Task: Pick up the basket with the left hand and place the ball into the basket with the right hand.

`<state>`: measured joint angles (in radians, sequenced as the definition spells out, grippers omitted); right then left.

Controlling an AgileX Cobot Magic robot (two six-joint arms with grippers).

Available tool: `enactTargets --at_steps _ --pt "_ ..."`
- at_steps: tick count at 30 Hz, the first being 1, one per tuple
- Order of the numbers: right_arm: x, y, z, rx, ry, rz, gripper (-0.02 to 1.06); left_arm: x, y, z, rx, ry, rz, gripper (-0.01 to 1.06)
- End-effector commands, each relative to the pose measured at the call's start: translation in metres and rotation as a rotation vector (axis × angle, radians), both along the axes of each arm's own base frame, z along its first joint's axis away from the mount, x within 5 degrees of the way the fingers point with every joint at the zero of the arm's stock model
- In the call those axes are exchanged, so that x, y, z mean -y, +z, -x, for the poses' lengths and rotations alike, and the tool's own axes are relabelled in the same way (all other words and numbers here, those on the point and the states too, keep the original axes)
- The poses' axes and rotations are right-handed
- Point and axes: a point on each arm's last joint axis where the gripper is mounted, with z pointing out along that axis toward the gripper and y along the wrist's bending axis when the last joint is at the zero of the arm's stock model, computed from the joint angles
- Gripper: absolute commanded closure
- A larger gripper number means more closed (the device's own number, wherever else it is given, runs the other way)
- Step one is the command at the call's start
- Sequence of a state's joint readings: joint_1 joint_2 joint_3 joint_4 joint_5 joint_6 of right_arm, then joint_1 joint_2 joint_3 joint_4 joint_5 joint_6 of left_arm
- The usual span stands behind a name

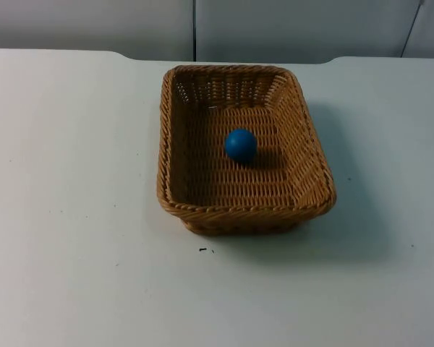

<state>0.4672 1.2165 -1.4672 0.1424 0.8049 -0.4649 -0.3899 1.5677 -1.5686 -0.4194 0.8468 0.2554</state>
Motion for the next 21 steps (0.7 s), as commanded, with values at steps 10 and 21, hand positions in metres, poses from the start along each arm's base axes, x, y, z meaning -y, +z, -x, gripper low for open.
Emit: enactTargets --at_steps 10,21 --pt "0.039 -0.029 0.097 0.019 0.048 -0.177 0.18 -0.044 0.041 0.168 0.271 -0.129 0.046 0.00" --pt "0.068 -0.100 0.159 -0.060 0.049 -0.179 0.18 -0.109 -0.041 0.271 0.308 -0.108 0.071 0.00"
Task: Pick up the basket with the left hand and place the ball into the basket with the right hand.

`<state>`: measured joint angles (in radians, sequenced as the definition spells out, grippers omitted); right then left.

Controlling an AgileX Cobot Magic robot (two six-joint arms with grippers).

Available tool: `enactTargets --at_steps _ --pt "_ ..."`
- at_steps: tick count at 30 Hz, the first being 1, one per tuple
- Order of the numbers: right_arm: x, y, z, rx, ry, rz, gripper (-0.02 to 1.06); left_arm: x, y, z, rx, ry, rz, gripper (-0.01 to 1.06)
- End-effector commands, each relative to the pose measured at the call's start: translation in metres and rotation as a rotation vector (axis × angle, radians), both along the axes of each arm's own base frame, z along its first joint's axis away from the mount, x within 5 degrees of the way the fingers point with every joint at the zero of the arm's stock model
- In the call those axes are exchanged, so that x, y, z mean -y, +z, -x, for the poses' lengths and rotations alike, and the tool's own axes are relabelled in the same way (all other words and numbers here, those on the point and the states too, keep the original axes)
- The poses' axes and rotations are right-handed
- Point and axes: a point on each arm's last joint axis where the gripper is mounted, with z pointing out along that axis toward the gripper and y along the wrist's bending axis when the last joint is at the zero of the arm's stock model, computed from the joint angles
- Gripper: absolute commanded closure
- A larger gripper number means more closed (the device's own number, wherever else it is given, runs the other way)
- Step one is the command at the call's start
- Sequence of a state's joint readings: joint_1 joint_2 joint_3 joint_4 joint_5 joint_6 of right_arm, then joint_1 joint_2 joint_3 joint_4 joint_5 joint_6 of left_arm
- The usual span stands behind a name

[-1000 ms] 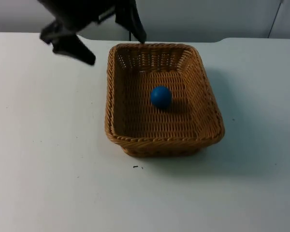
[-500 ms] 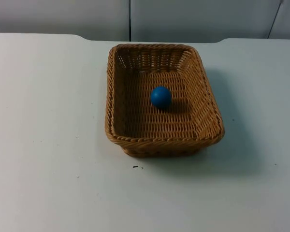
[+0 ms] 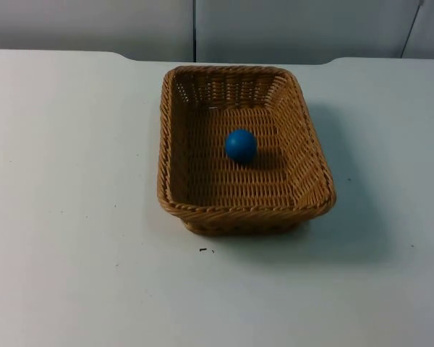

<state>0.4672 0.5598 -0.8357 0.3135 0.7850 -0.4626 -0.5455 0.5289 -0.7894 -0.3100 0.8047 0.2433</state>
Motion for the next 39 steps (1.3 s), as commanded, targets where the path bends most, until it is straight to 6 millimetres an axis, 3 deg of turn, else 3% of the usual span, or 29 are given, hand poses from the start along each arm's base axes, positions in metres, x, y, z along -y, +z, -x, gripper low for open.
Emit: enactTargets --at_steps 1,2,7,11,19,25,39 --pt "0.007 -0.025 0.017 -0.039 -0.002 -0.008 0.18 -0.016 -0.024 0.029 0.005 0.001 0.038 0.00" --pt "0.007 -0.025 0.017 -0.039 -0.002 -0.008 0.18 -0.016 -0.024 0.029 0.005 0.001 0.038 0.00" --pt "0.022 -0.069 0.042 -0.137 -0.046 -0.019 0.18 -0.042 -0.055 0.063 0.023 0.052 0.076 0.00" --pt "0.034 -0.082 0.057 -0.152 -0.098 -0.012 0.19 -0.057 -0.058 0.078 0.065 0.120 0.140 0.00" --pt "0.058 -0.095 0.085 -0.124 -0.185 0.013 0.19 -0.062 -0.078 0.073 0.004 0.169 -0.004 0.00" --pt "0.057 -0.101 0.082 -0.128 -0.199 -0.008 0.19 -0.064 -0.088 0.068 -0.041 0.223 -0.036 0.00" --pt "0.056 -0.102 0.081 -0.124 -0.199 -0.012 0.19 -0.064 -0.088 0.068 -0.041 0.223 -0.036 0.00"
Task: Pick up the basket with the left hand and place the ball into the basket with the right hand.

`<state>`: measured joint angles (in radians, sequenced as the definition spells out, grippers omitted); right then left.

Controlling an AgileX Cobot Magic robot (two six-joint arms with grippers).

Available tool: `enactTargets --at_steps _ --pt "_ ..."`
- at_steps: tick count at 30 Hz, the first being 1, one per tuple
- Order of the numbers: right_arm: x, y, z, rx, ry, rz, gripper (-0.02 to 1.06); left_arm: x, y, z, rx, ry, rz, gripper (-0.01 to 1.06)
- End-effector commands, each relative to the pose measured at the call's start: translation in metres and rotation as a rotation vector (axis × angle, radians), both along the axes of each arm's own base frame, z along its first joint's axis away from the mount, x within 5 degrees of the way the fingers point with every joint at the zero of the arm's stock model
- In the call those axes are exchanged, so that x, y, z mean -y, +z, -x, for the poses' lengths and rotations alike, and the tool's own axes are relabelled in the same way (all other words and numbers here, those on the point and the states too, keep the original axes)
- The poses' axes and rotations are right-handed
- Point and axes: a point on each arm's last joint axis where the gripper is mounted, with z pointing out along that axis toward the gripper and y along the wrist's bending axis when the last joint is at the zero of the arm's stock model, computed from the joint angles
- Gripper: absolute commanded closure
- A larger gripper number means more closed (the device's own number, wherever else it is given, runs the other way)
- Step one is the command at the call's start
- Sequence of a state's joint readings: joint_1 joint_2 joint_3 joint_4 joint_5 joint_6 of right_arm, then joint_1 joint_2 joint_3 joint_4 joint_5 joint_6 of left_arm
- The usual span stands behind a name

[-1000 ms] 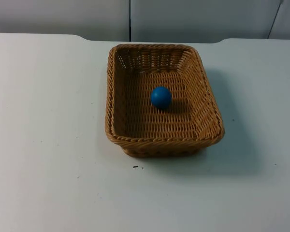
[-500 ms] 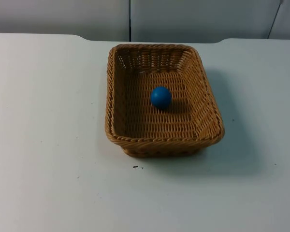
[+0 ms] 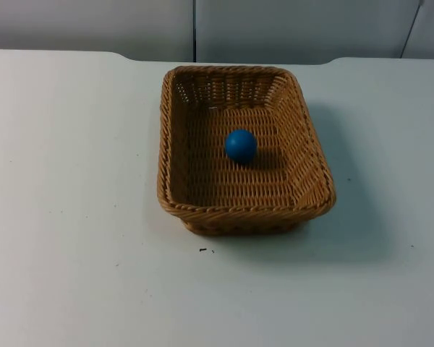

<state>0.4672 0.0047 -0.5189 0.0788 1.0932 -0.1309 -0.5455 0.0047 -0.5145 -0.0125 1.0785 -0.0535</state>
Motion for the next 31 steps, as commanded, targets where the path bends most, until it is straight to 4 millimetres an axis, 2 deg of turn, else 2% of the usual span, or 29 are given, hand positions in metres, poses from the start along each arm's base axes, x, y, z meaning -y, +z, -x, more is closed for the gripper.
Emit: enactTargets --at_steps 1,11,20,31 --pt "-0.0002 -0.0009 -0.0004 0.006 -0.004 -0.006 0.19 -0.0001 -0.0003 0.0004 0.001 -0.003 0.009 0.00" --pt "-0.0008 -0.0009 -0.0004 0.006 -0.043 -0.008 0.19 0.0000 -0.0003 0.0004 0.001 0.014 0.009 0.00" --pt "-0.0034 -0.0009 -0.0016 0.007 -0.333 -0.007 0.19 0.0018 -0.0003 0.0009 0.002 0.288 0.009 0.00" --pt "-0.0047 -0.0009 -0.0027 0.007 -0.510 -0.007 0.19 0.0031 -0.0003 0.0009 0.003 0.463 0.008 0.00"
